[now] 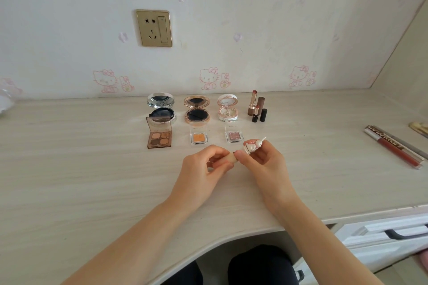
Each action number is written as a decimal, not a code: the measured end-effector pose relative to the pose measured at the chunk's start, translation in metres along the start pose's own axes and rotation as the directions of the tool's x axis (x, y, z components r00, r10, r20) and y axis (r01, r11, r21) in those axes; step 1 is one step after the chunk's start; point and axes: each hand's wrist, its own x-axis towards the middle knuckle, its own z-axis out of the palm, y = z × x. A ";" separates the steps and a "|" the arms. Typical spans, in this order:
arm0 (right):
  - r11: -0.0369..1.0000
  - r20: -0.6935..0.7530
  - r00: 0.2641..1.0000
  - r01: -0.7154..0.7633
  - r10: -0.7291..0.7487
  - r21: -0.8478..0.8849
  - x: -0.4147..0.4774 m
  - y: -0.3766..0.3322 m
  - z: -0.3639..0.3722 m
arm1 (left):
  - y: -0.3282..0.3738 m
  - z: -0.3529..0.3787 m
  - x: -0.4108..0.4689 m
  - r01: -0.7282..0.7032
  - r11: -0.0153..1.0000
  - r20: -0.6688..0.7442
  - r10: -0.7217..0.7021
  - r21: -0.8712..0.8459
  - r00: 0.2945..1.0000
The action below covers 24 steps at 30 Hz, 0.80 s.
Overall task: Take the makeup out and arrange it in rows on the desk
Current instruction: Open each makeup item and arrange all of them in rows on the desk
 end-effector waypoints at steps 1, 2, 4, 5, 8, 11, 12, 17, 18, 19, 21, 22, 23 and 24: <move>1.000 0.011 1.000 0.008 -0.008 0.018 -0.001 0.000 -0.001 | 0.000 0.000 0.000 0.007 1.000 -0.006 -0.007 -0.006 1.000; 0.999 0.025 1.000 0.009 -0.010 0.045 -0.001 0.000 -0.001 | 0.000 0.000 0.001 0.016 1.000 -0.016 -0.017 -0.016 1.000; 0.997 0.038 0.999 -0.001 -0.002 0.084 -0.001 0.000 -0.002 | 0.001 0.000 0.001 0.028 0.999 -0.025 -0.029 -0.029 0.999; 0.997 0.027 1.000 0.000 -0.002 0.080 -0.001 0.000 -0.001 | 0.001 0.000 0.001 0.027 0.999 -0.019 -0.028 -0.028 0.999; 1.000 -0.028 1.000 -0.001 0.001 0.015 0.000 0.000 0.001 | 0.001 0.000 0.000 0.017 1.000 0.014 -0.017 -0.007 1.000; 0.999 0.014 1.000 0.010 -0.010 0.041 -0.001 0.001 -0.001 | 0.002 0.000 0.000 0.026 1.000 0.005 -0.025 -0.014 1.000; 0.998 0.030 0.999 0.008 -0.010 0.059 -0.001 0.001 -0.002 | 0.002 -0.001 0.001 0.028 0.999 -0.001 -0.028 -0.019 1.000; 0.999 -0.027 1.000 -0.007 0.008 0.036 0.000 0.000 0.001 | 0.002 0.000 0.000 0.028 1.000 0.012 -0.028 -0.014 1.000; 0.999 -0.038 0.999 -0.011 0.012 0.038 0.000 0.000 0.001 | 0.002 0.000 -0.001 0.027 1.000 0.011 -0.027 -0.011 1.000; 0.999 -0.036 0.999 -0.010 0.011 0.043 0.000 0.001 0.001 | 0.002 0.000 0.000 0.028 1.000 0.007 -0.028 -0.014 1.000; 0.998 0.002 1.000 -0.003 0.003 0.061 0.000 0.001 -0.001 | 0.002 0.000 0.000 0.028 0.999 -0.009 -0.028 -0.022 1.000; 0.997 0.019 1.000 -0.004 0.003 0.073 -0.001 0.001 -0.001 | 0.002 0.000 0.001 0.026 0.999 -0.015 -0.027 -0.023 1.000; 0.997 0.019 1.000 -0.005 0.004 0.077 -0.001 0.000 -0.001 | 0.002 0.000 0.001 0.025 1.000 -0.016 -0.025 -0.019 1.000; 0.998 0.001 1.000 -0.006 0.006 0.067 0.000 0.000 0.000 | 0.001 0.000 0.001 0.021 1.000 -0.012 -0.022 -0.013 1.000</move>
